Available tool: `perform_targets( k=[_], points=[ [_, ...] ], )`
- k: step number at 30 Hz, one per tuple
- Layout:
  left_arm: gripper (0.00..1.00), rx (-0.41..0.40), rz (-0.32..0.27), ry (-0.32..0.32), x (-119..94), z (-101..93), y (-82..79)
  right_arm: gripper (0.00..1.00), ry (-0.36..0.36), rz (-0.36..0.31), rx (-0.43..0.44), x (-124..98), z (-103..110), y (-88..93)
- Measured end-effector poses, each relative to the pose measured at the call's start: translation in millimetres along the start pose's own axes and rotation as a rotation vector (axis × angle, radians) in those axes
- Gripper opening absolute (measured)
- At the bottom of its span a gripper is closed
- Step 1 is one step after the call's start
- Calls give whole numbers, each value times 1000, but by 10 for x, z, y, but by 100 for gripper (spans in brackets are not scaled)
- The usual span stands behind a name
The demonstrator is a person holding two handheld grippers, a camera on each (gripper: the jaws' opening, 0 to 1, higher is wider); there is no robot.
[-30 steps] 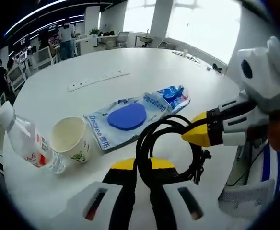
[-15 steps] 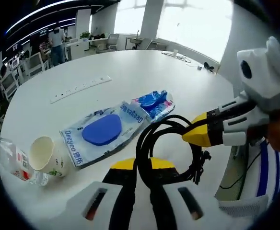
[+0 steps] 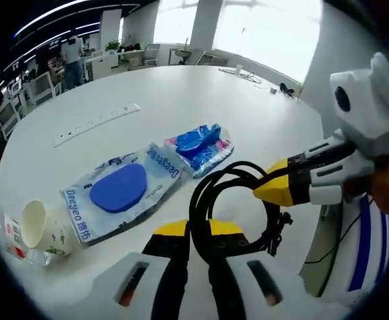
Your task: Arrange the tabletop items into an orderly group along one side of the table until the central work area is clear of visible clutter.
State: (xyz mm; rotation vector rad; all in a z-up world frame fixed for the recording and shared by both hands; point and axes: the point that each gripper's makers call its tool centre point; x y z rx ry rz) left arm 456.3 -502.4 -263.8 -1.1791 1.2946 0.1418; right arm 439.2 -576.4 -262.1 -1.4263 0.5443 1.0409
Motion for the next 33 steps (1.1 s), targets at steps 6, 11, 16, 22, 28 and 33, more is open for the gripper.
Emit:
perform_targets(
  k=[6,11,16,22,28,33],
  points=[
    [6,-15,18,-2,165,11,-23,4,-17,19,7,121,-128,-3],
    [6,-30,35,-8,275,59,-39,4,-28,33,5,232,-189,-13],
    [6,-39,54,-12,369,103,-39,4,-40,48,7,345,-236,-24],
    [6,-54,79,-15,482,164,1,4,-54,68,7,469,-256,4],
    [6,-64,92,-13,580,178,9,4,-59,82,9,561,-320,26],
    [6,-68,108,-13,658,189,39,4,-65,93,19,631,-353,55]
  ],
)
Point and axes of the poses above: the point that each gripper's makers call its tool centre point, and the gripper's own axes: x roughly forward along the fingers, z roughly to its left, y roughly out of its underside, and after that the axes turned 7 degrees about z, right-handed
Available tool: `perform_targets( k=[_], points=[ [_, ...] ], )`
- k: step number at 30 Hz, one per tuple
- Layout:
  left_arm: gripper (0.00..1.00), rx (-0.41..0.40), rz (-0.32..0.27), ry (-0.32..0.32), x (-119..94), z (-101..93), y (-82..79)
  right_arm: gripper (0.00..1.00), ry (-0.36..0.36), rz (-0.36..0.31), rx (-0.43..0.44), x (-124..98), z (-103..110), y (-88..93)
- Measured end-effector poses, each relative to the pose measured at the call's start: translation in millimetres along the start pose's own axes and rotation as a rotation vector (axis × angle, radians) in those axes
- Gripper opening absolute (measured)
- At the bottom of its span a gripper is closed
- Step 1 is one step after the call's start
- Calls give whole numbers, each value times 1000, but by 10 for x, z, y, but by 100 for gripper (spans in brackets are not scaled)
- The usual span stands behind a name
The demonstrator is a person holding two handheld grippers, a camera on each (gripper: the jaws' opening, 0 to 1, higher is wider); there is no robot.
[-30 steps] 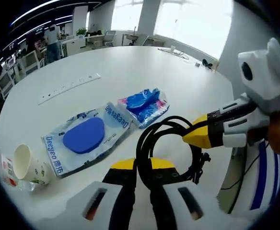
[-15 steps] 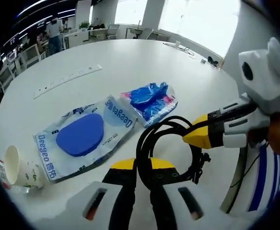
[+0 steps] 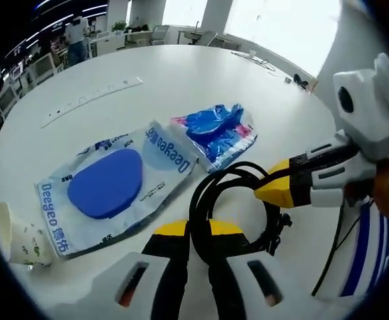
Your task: Arrange the tabletop items into an orderly group along one side of the table until the central work area is clear of visible clutter.
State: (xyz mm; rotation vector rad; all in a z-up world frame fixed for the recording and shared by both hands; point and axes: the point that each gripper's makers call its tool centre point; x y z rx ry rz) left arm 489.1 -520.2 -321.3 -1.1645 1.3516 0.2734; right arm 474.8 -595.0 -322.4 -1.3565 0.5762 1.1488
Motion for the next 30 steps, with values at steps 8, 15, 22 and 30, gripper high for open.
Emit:
perform_targets(
  k=[8,15,22,30],
  points=[
    [6,-11,11,1,78,23,8,4,-5,7,6,63,-33,10],
    [6,-5,19,0,112,29,19,5,-10,8,7,102,-46,28],
    [7,-4,19,-2,136,34,43,5,-11,12,-7,136,-55,44],
    [8,4,8,-7,139,42,40,6,-3,6,-21,145,-57,38]
  ],
)
Point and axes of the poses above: the point that each gripper's makers call its tool centre point, and the gripper's own axes: x roughly forward along the fingers, z roughly to its left, y roughly out of its underside, and after that the axes turned 7 degrees about z, right-handed
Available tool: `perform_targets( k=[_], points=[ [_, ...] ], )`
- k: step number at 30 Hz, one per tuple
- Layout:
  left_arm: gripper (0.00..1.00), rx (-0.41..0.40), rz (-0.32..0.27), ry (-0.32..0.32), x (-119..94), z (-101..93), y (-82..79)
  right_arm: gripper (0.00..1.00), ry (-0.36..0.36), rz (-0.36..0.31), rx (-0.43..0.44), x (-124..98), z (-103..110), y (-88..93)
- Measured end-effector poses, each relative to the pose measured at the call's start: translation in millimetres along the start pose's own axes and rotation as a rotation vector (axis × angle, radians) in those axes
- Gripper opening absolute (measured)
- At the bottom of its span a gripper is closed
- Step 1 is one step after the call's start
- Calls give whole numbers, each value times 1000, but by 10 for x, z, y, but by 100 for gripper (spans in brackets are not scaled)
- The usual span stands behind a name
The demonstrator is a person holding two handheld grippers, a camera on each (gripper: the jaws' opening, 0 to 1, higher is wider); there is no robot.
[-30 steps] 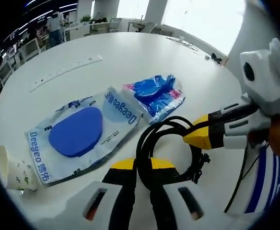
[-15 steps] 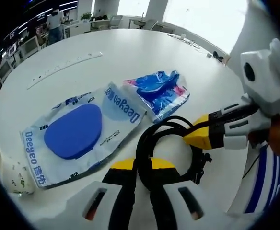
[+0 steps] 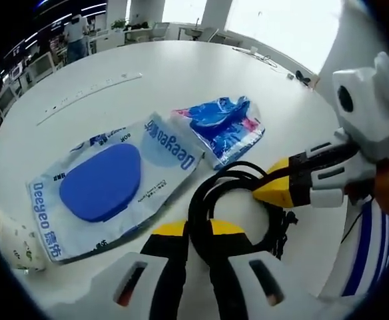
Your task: Arrange the tabletop items into an orderly group along one side of the table until the central work area is clear of visible clutter.
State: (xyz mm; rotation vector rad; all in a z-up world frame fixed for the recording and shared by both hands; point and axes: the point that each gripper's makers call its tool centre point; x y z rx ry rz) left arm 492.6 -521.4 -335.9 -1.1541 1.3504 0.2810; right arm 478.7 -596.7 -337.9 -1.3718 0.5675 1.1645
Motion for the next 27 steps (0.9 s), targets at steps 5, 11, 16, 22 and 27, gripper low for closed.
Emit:
perform_targets(
  k=[5,11,16,22,27],
  points=[
    [9,6,-3,1,-7,-3,6,8,4,-8,-10,-3,2,0],
    [11,5,-10,3,-21,-3,12,15,19,-16,-19,-27,-29,2],
    [16,8,-20,3,-37,-13,5,18,25,-27,-21,-41,-48,-17],
    [22,7,-29,7,-45,-27,-13,21,27,-35,-31,-69,-40,-44],
    [31,9,-39,15,-61,-43,-25,25,30,-45,-38,-92,-40,-79]
  ],
)
Point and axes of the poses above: the point that each gripper's makers call its tool centre point, and the gripper's own axes: x roughly forward along the fingers, z roughly to its left, y roughly out of its underside, and after that the axes turned 7 degrees about z, right-handed
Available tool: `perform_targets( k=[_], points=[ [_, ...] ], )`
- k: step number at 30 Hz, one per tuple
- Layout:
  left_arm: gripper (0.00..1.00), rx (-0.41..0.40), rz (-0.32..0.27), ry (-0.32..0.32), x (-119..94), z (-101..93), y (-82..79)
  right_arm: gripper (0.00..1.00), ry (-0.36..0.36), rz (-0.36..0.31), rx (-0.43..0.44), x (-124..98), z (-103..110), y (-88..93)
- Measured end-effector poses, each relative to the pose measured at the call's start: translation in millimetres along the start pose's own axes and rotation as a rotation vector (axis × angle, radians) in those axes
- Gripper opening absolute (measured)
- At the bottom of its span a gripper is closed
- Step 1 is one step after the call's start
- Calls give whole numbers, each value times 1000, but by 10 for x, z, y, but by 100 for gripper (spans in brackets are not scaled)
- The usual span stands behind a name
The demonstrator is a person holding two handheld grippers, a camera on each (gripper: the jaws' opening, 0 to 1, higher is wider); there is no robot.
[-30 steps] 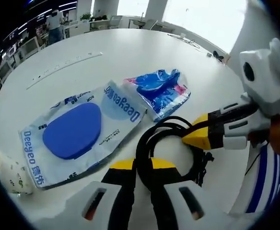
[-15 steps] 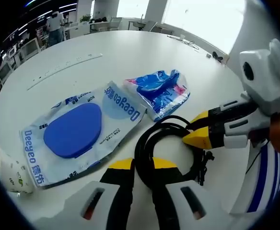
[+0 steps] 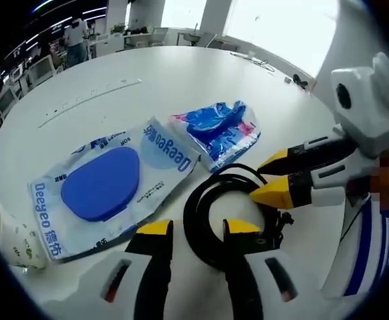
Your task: Arrange the tabletop items into an orderly group along one side of the table until the central work area is clear of visible clutter.
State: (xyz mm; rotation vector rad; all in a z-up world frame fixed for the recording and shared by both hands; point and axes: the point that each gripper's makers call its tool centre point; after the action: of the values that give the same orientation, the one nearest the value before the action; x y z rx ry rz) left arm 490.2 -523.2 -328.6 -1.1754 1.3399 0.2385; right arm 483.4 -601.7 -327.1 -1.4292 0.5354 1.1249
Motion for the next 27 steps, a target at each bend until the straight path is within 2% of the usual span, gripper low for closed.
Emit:
perform_targets(
  k=[11,15,27],
  points=[
    [40,9,-17,20,-54,-44,-32,30,8,-13,-25,-56,-3,-44],
    [46,10,-33,33,-74,-66,-57,34,8,-25,-29,-90,1,-69],
    [55,40,-85,80,-240,-130,-142,45,-14,-93,-36,-291,2,-190]
  ],
)
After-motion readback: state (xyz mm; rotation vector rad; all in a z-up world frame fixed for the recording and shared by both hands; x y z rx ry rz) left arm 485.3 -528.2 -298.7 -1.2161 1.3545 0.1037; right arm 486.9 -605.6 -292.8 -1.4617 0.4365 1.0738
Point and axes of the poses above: the point that each gripper's makers call its tool centre point, and the gripper's own axes: x roughly forward along the fingers, z roughly to its left, y roughly out of its underside, and after that the axes turned 7 degrees about z, right-handed
